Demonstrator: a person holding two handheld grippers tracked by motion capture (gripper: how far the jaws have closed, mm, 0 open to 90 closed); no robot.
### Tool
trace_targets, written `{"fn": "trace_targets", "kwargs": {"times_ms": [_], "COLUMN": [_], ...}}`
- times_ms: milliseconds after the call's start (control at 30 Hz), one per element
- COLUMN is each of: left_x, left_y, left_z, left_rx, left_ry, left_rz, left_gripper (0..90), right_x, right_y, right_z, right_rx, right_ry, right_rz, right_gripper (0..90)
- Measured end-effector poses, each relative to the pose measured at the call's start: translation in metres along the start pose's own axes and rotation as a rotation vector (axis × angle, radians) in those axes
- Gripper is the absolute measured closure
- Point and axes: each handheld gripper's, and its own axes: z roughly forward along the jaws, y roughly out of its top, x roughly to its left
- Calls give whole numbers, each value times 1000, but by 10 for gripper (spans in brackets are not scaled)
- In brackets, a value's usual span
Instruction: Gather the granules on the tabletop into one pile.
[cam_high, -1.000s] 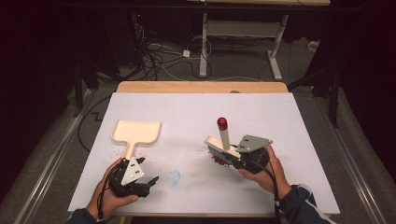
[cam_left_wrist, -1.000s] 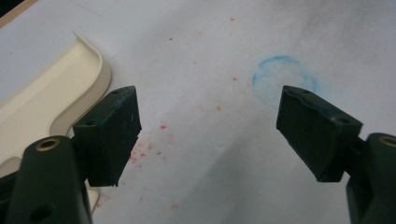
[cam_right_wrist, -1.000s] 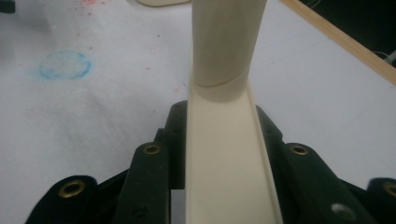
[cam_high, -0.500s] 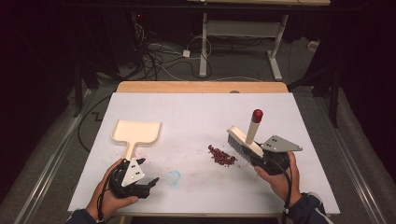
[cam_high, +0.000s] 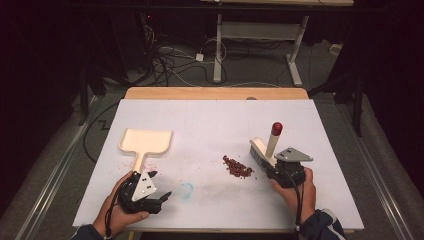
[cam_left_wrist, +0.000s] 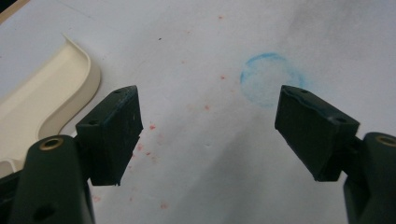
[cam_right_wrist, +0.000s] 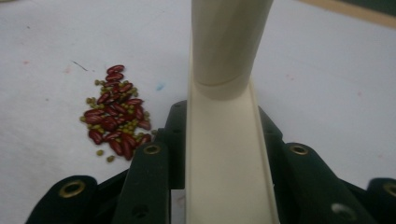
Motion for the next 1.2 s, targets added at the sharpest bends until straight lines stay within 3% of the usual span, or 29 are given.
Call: {"fn": "trace_targets", "kwargs": {"times_ms": [67, 333, 433, 667, 867, 1100, 1200], "left_x": [-1, -4, -4, -2, -1, 0, 1], "left_y": [1, 3, 3, 3, 2, 1, 0], "left_z": [0, 0, -1, -2, 1, 1, 0], "left_rx": [-5, -16, -23, -33, -21, -24, -26], "left_ry": [0, -19, -26, -25, -36, -26, -24], "left_rz": [1, 4, -1, 0, -10, -4, -19], "left_gripper": [226, 233, 233, 236, 236, 236, 236], "right_x": [6, 55, 67, 73, 85, 79, 71], "right_y": [2, 7, 12, 26, 31, 34, 35], "right_z": [2, 20, 26, 38, 45, 43, 38], "right_rx": [13, 10, 7, -5, -26, -50, -71], "right_ry": [6, -124, -161, -211, -223, -236, -242], "right_rz": [30, 57, 67, 117, 95, 95, 89], "right_gripper": [678, 672, 671, 674, 675, 678, 679]}}
